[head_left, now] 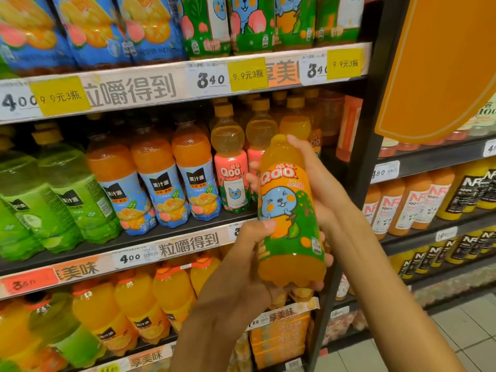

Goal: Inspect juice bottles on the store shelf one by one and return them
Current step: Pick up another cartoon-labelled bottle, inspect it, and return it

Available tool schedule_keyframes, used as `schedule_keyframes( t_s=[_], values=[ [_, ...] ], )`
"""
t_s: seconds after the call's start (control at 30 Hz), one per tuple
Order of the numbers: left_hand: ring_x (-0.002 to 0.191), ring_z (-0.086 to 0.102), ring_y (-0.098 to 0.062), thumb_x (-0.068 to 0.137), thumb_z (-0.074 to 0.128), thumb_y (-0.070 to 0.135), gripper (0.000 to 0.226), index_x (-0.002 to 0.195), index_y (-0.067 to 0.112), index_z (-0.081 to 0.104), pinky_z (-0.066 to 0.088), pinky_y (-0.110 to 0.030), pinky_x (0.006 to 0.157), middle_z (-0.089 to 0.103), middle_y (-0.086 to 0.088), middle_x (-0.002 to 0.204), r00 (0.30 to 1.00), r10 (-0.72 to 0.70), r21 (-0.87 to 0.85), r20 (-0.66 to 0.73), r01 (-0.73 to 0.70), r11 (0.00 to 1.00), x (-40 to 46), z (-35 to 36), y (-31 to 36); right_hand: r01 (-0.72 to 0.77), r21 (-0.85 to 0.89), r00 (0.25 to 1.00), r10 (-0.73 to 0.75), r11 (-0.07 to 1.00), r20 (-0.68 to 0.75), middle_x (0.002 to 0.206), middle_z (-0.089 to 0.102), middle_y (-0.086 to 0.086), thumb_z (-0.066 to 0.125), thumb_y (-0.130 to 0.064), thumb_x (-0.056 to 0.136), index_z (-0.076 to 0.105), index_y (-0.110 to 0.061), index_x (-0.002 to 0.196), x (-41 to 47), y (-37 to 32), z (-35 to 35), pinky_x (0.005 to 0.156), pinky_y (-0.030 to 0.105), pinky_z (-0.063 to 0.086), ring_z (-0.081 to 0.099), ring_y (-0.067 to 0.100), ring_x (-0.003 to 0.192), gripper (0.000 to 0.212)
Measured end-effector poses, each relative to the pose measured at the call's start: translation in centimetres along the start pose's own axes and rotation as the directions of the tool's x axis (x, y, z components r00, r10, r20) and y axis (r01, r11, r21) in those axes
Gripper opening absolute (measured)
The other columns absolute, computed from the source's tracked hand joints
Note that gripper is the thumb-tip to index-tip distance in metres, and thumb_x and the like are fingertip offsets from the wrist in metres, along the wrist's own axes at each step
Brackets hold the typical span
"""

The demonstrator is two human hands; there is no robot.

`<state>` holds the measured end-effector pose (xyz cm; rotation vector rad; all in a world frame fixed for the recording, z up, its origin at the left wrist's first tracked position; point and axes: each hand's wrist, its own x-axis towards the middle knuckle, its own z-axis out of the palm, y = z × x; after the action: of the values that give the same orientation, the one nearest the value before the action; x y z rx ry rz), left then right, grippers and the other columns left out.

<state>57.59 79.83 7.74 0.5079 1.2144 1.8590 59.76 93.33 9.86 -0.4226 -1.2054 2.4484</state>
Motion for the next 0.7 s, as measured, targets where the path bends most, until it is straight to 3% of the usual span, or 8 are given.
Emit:
schedule_keyframes(
  t_s=[0.07, 0.13, 0.2, 0.27, 0.37, 0.5, 0.63, 0.7],
  values=[
    [0.041, 0.064, -0.013, 0.078, 0.059, 0.008, 0.023, 0.094, -0.007, 0.068, 0.048, -0.019, 0.036, 0.065, -0.016, 0.05, 0.992, -0.078, -0.063, 0.098, 0.085, 0.994, 0.0, -1.0, -0.3, 0.004, -0.042, 1.0, -0.004, 0.999, 0.009, 0.111, 0.068, 0.018, 0.061, -0.05, 0.077, 0.061, -0.008, 0.114, -0.3, -0.5, 0.4, 0.074, 0.035, 0.058, 0.066, 0.033, 0.106, 0.056],
    [0.066, 0.072, -0.025, 0.069, 0.069, 0.022, 0.033, 0.098, 0.008, 0.073, 0.058, -0.031, 0.053, 0.073, -0.016, 0.084, 0.954, -0.118, -0.015, 0.278, 0.127, 0.992, -0.7, -2.1, -0.5, 0.032, -0.058, 0.999, -0.03, 0.998, 0.026, 0.094, 0.07, 0.014, 0.061, -0.051, 0.075, 0.062, -0.007, 0.105, -0.7, -0.8, 0.6, 0.065, 0.03, 0.059, 0.07, 0.027, 0.085, 0.053],
    [0.082, 0.071, -0.028, 0.067, 0.07, 0.038, 0.053, 0.113, 0.01, 0.066, 0.058, -0.034, 0.066, 0.072, -0.014, 0.102, 0.959, -0.091, 0.139, 0.269, 0.055, 0.989, -0.4, -3.3, -1.5, 0.086, -0.044, 0.995, -0.084, 0.995, 0.044, 0.089, 0.069, 0.013, 0.063, -0.05, 0.072, 0.061, -0.002, 0.114, -0.8, -0.9, 0.6, 0.061, 0.029, 0.058, 0.069, 0.022, 0.074, 0.064],
    [0.093, 0.07, -0.026, 0.064, 0.07, 0.046, 0.062, 0.117, 0.015, 0.061, 0.057, -0.033, 0.073, 0.072, -0.009, 0.105, 0.968, -0.077, 0.236, 0.239, 0.019, 0.972, 0.0, -3.1, -1.8, 0.16, -0.063, 0.986, -0.156, 0.985, 0.059, 0.091, 0.068, 0.014, 0.064, -0.049, 0.075, 0.056, 0.002, 0.125, -1.1, -0.8, 0.7, 0.062, 0.03, 0.057, 0.067, 0.022, 0.073, 0.072],
    [0.097, 0.069, -0.015, 0.062, 0.068, 0.049, 0.057, 0.113, 0.025, 0.061, 0.055, -0.024, 0.075, 0.073, 0.002, 0.103, 0.974, -0.007, 0.38, 0.224, -0.081, 0.921, 0.6, -3.4, -1.9, 0.314, -0.091, 0.95, -0.313, 0.945, 0.02, 0.091, 0.072, 0.014, 0.059, -0.042, 0.087, 0.06, -0.005, 0.112, -1.5, -0.3, 0.6, 0.061, 0.031, 0.057, 0.07, 0.021, 0.071, 0.045],
    [0.092, 0.069, -0.005, 0.072, 0.071, 0.031, 0.039, 0.108, 0.031, 0.058, 0.052, -0.015, 0.069, 0.073, 0.012, 0.099, 0.955, 0.104, 0.455, 0.277, -0.225, 0.861, 1.5, -3.5, -1.9, 0.438, -0.238, 0.89, -0.456, 0.867, -0.022, 0.091, 0.072, 0.008, 0.058, -0.044, 0.088, 0.06, -0.01, 0.114, -1.8, 0.1, 0.3, 0.066, 0.031, 0.058, 0.071, 0.019, 0.078, 0.042],
    [0.094, 0.067, -0.002, 0.07, 0.075, 0.024, 0.046, 0.109, 0.037, 0.054, 0.052, -0.013, 0.069, 0.07, 0.019, 0.1, 0.943, 0.243, 0.444, 0.228, -0.323, 0.836, 2.4, -3.3, -3.0, 0.506, -0.483, 0.838, -0.54, 0.715, 0.079, 0.108, 0.071, -0.003, 0.053, -0.045, 0.085, 0.056, -0.025, 0.123, -2.4, 0.3, 0.0, 0.078, 0.027, 0.056, 0.069, 0.013, 0.097, 0.043],
    [0.095, 0.066, 0.001, 0.072, 0.078, 0.019, 0.053, 0.114, 0.037, 0.051, 0.052, -0.012, 0.069, 0.069, 0.018, 0.1, 0.928, 0.313, 0.447, 0.203, -0.372, 0.813, 3.1, -3.5, -3.4, 0.551, -0.512, 0.813, -0.563, 0.659, 0.149, 0.107, 0.07, -0.009, 0.061, -0.037, 0.081, 0.05, -0.03, 0.125, -2.8, 0.6, -0.2, 0.074, 0.02, 0.054, 0.068, 0.008, 0.098, 0.046]
  ],
)
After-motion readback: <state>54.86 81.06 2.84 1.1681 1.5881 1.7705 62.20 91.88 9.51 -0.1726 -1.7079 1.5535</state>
